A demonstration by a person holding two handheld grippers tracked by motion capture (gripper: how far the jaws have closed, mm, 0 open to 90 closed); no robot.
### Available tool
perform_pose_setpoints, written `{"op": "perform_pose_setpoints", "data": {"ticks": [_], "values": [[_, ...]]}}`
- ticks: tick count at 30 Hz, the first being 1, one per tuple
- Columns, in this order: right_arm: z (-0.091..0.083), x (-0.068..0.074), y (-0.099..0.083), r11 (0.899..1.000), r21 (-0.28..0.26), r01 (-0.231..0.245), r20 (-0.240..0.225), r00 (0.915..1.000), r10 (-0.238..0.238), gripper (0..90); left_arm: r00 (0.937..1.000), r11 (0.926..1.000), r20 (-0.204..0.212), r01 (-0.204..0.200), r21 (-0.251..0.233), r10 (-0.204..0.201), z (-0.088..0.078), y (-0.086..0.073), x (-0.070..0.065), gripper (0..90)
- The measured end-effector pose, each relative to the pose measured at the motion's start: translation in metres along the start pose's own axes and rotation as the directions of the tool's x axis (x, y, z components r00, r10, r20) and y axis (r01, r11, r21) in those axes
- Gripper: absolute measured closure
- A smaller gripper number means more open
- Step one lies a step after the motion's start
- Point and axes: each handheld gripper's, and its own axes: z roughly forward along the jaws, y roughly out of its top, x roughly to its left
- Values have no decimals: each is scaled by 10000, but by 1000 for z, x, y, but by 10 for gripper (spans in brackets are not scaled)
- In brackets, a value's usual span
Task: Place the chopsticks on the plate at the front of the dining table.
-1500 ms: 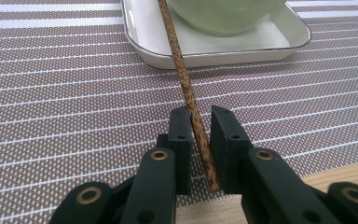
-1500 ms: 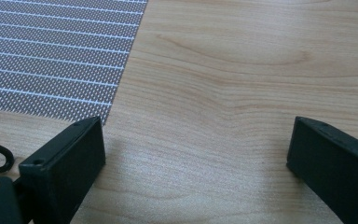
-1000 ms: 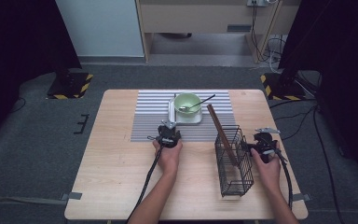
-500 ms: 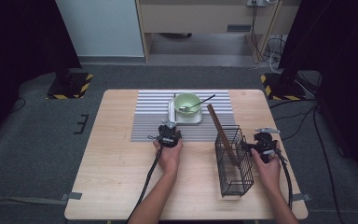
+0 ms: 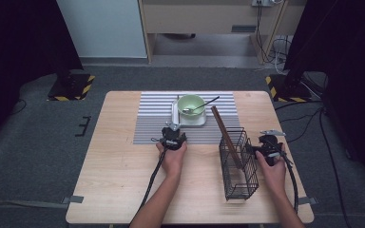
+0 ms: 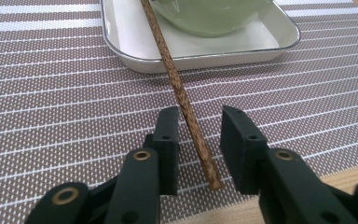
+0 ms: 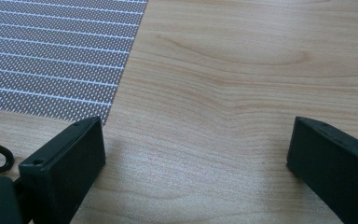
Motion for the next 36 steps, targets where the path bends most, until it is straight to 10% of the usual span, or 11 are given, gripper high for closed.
{"op": "perform_pose_setpoints", "data": {"ticks": [25, 36], "values": [[-1, 0, 3, 9989, 410, 242, -152, 9996, -236, 22, 9973, 9957, 242, -680, -637, 696, -38, 10, -1, 333], [-53, -12, 37, 9939, -302, 1064, -758, 9912, -1085, 98, 9938, 9944, 518, -961, -433, 983, -53, 13, 7, 215]]}}
